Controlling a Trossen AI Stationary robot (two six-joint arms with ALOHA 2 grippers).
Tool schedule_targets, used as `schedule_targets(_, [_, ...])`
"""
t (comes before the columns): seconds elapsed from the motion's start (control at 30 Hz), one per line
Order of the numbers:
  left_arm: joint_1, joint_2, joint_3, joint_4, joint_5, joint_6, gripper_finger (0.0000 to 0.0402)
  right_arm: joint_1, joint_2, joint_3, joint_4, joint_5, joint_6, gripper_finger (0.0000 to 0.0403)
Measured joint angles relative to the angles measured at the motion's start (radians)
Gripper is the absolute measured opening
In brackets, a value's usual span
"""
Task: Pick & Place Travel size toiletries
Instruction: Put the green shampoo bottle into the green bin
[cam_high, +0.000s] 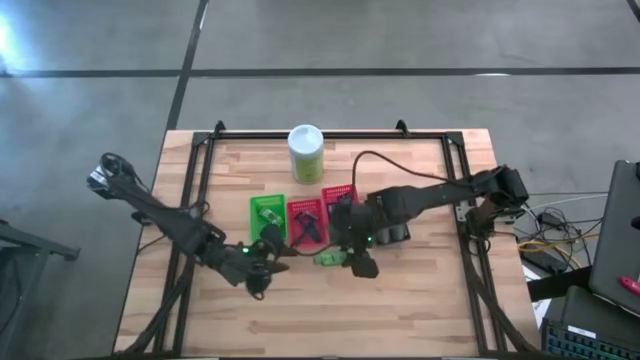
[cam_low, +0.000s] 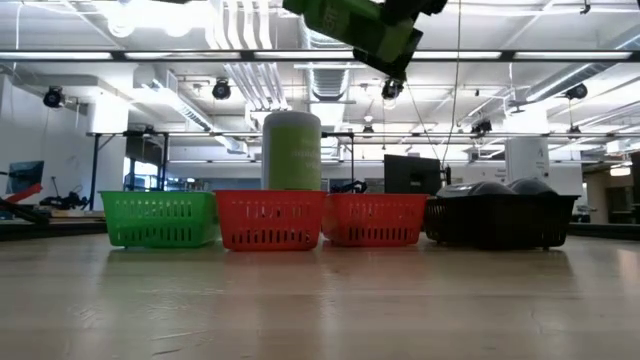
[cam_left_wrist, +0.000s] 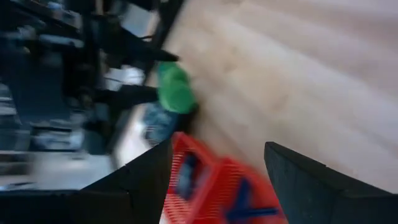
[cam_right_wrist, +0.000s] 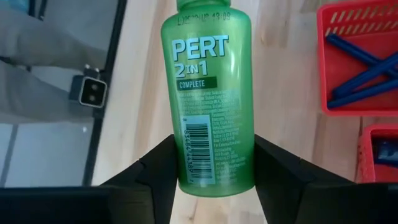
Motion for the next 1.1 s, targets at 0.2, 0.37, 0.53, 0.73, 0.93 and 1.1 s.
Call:
schedule_targets(0.2, [0.092, 0.088, 0.000, 0.205, -0.055, 0.131, 0.0259, -0.007, 0.004, 0.042, 0.004, -0.017, -0.007, 0.0171])
schedule_targets(0.37, [0.127, 0.145, 0.022, 0.251, -0.031, 0.197, 0.0259, -0.009, 0.007, 0.070, 0.002, -0.017, -0.026, 0.0168])
schedule_targets(0.53, [0.137, 0.188, 0.075, 0.307, -0.012, 0.222, 0.0259, -0.025, 0.007, 0.077, 0.008, -0.020, -0.028, 0.0173])
schedule_targets(0.73, [0.147, 0.230, 0.109, 0.312, -0.007, 0.226, 0.0244, -0.029, 0.007, 0.077, 0.011, -0.026, -0.033, 0.0174])
schedule_targets(0.93, [0.147, 0.230, 0.101, 0.296, -0.005, 0.238, 0.0176, -0.038, 0.007, 0.077, 0.011, -0.040, -0.038, 0.0167])
schedule_targets(1.1, [0.147, 0.229, 0.108, 0.288, -0.005, 0.238, 0.0099, -0.048, 0.006, 0.077, 0.011, -0.048, -0.039, 0.0184])
